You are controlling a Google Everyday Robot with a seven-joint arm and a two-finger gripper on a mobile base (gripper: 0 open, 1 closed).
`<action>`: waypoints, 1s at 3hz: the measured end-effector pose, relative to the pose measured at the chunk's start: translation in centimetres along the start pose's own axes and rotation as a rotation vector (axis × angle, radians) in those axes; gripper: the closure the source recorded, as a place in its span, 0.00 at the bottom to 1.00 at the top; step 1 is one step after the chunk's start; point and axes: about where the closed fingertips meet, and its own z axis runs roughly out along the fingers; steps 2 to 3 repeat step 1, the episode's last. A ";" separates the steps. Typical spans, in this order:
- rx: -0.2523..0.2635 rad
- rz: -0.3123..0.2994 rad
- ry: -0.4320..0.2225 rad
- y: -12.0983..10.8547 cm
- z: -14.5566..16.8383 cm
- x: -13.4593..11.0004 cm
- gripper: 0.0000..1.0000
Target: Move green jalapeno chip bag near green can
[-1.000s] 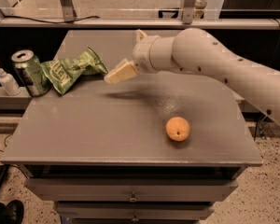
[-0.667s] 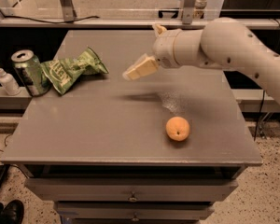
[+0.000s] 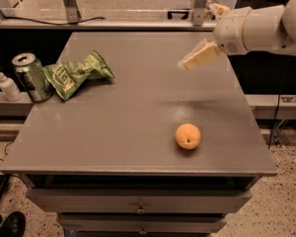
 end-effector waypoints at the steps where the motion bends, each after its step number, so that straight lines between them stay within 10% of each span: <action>1: 0.006 -0.004 0.000 -0.5 -0.4 -0.1 0.00; 3: 0.006 -0.004 0.000 -0.5 -0.4 -0.1 0.00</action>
Offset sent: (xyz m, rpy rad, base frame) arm 0.0000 0.0000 0.0000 0.0000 0.0000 0.0000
